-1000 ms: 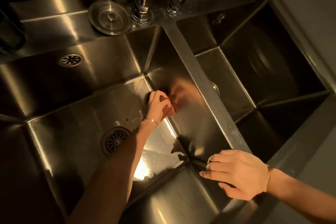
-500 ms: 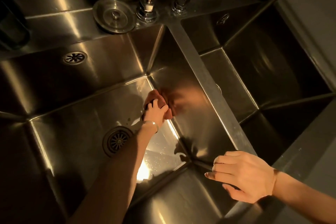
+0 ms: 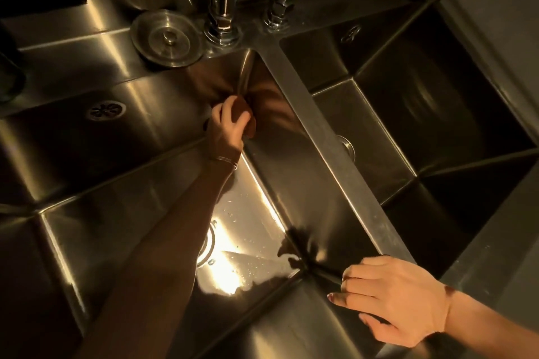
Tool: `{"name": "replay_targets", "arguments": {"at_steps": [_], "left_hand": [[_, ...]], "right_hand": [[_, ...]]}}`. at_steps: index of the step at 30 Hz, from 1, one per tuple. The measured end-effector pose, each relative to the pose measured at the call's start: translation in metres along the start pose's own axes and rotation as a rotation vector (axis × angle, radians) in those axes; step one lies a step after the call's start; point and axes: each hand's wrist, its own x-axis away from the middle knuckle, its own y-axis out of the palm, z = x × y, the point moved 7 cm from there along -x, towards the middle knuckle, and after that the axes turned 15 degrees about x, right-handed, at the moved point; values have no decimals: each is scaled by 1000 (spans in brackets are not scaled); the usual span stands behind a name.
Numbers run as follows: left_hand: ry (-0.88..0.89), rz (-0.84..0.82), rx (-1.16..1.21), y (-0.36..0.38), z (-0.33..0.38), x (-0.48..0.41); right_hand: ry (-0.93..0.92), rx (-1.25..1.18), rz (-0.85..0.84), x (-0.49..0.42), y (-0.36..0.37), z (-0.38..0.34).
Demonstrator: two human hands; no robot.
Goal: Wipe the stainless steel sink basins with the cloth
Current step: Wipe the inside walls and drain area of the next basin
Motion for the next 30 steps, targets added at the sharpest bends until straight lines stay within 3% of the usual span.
{"name": "replay_targets", "arguments": {"at_steps": [2,6,10,12,14,16,19,24,26,30], "left_hand": [[-112,18,89,6,-27,1],[-191,-193,-71,29,-58,8],[-39,-233,-110,33,-46,13],[-77,-299,-144,38,-48,22],[-107,-491,-139,59,-49,45],[-169,-620,13,80,-36,84],[-39,-685,-211,84,-12,149],[237,-1103,-352,111,-3,249],[182,-1051,-355,106,4,245],[-146,-511,-69,62,9,180]], "right_hand": [[-13,4,4,1,0,0],[-6,11,0,2,3,0],[-11,4,16,2,2,1],[-12,13,2,1,3,1],[-14,15,-12,1,5,-1],[-15,13,-16,2,5,-2],[-22,36,11,1,4,-1],[9,46,20,1,3,1],[22,50,24,1,2,1],[23,70,21,1,1,1]]}}
